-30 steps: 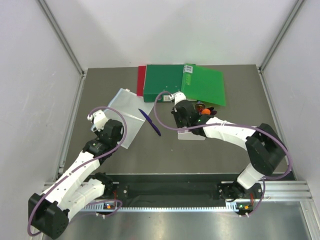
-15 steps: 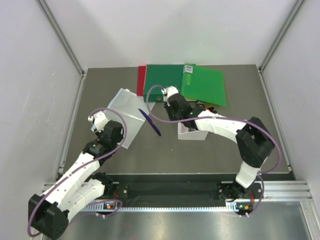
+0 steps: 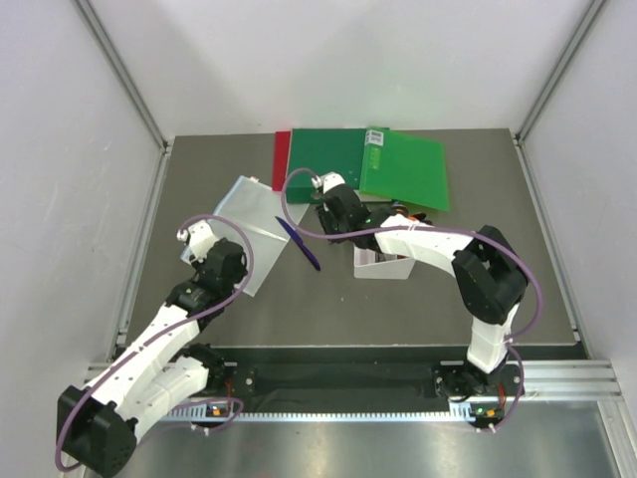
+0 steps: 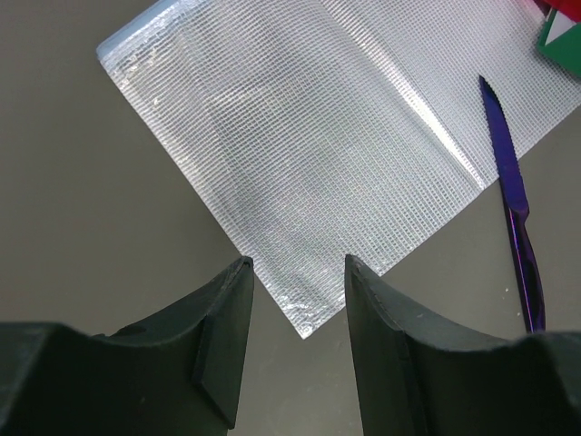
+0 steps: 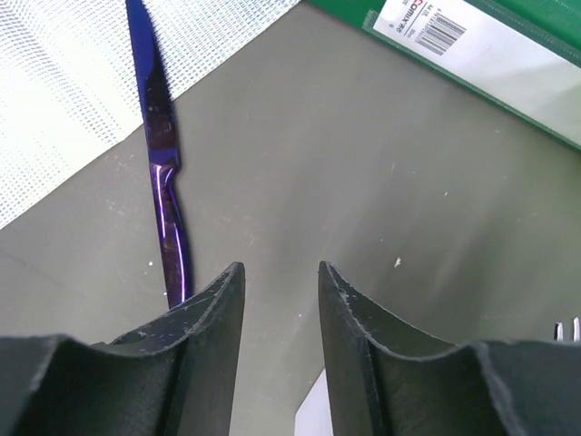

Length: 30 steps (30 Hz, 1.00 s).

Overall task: Sort the eating utensils into containers
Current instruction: Move the knife to the center of the board.

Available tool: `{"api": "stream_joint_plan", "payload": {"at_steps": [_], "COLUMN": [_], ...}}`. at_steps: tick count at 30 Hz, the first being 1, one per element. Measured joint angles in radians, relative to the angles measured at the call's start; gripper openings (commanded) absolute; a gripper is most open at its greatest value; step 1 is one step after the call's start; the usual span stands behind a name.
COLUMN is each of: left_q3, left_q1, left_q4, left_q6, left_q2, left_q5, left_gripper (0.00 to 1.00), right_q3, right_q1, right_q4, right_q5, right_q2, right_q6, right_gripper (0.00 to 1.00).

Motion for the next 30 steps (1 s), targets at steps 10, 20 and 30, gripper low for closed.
{"api": "stream_joint_plan", "payload": {"at_steps": [10,20,30], "left_q3": [-0.019,-0.022,-0.022], "left_q1": [0.000,0.000,0.000], "left_q4": [0.024,0.047,0.046], "left_q6": [0.008,0.012,0.014], "left_q2": [0.047,0.094,0.127], "left_q5": [0.039,0.068,0.091], "left_gripper": [0.49,0.48,0.48], "right_q3": [-0.046,-0.077,-0.161], "right_q1": [0.009,0.118,0.155], "right_q4": [-0.001,0.005,0.029], "right_q5": [0.001,0.006,0.000], "right_q2": [-0.015,-0.073,-0.086], "right_q6": [0.030,0.055,0.084], "right_gripper": [0.49,0.51,0.52]}}
